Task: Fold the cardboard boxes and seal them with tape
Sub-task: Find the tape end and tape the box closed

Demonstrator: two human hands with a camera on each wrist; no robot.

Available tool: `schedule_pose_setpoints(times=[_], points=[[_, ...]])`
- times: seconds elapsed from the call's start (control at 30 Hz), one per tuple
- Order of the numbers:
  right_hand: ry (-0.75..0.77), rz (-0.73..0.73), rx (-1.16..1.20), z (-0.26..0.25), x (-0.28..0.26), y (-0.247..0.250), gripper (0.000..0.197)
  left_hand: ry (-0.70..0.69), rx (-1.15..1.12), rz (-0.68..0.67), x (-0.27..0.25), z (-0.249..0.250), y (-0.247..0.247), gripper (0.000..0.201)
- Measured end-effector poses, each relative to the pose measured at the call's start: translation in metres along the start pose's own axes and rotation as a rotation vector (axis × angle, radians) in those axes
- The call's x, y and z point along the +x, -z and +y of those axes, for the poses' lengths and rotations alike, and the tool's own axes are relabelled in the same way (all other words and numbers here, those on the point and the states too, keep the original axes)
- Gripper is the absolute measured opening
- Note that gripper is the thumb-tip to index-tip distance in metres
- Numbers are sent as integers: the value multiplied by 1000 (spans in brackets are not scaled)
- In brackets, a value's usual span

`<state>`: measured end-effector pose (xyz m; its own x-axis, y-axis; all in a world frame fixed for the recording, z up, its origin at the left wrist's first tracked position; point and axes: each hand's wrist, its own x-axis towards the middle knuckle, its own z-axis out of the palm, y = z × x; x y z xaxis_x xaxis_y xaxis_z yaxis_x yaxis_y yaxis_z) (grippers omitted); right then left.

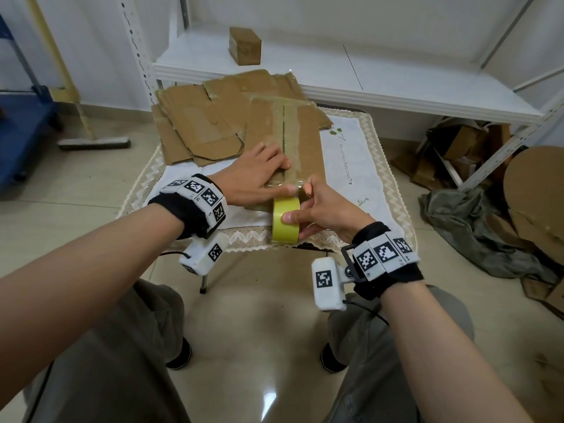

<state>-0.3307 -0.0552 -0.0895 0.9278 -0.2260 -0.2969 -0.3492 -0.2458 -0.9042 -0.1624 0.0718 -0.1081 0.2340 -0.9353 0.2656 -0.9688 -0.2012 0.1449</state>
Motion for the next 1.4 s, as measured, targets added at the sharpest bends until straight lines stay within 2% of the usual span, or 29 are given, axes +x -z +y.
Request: schedule_pose_setpoints(times=[0.1,0.17,0.2,0.27,0.37,0.4,0.47,0.57,0.77,0.87,0.97,1.07,1.17,1.3,1.4], points=[[-3,-82,37,-2,-7,8,62,27,43,-23,-3,3,0,102],[-20,-90,99,-6,-14,21,56,46,56,-36,-4,4,0,109],[-33,-45,126,-7,-15,31,49,51,58,-38,-4,5,0,110],[-67,134,141,-6,-13,51,32,59,53,-32,-5,7,1,110],[-137,377,-45,7,4,74,16,82,42,-46,-6,9,2,108],[-165,386,-148,12,11,78,16,88,39,-51,-7,10,2,107],[-222,309,-317,18,22,80,26,94,34,-58,-7,10,2,109],[-274,202,-438,21,31,68,33,110,35,-85,-7,11,3,115],[-308,238,-645,24,36,58,29,136,33,-103,-7,13,3,121],[-239,326,-606,19,32,67,16,141,36,-91,-8,13,1,121],[-62,419,-262,6,21,71,19,141,34,-75,-8,14,0,119],[71,369,-82,-15,6,62,14,142,33,-65,-9,14,-1,119],[84,225,-102,-30,-3,50,39,149,29,-61,-11,14,-2,119],[150,94,-241,-33,-11,32,28,140,21,-84,-13,15,-1,123],[246,45,-363,-27,-9,25,31,146,8,-80,-13,16,-1,126]])
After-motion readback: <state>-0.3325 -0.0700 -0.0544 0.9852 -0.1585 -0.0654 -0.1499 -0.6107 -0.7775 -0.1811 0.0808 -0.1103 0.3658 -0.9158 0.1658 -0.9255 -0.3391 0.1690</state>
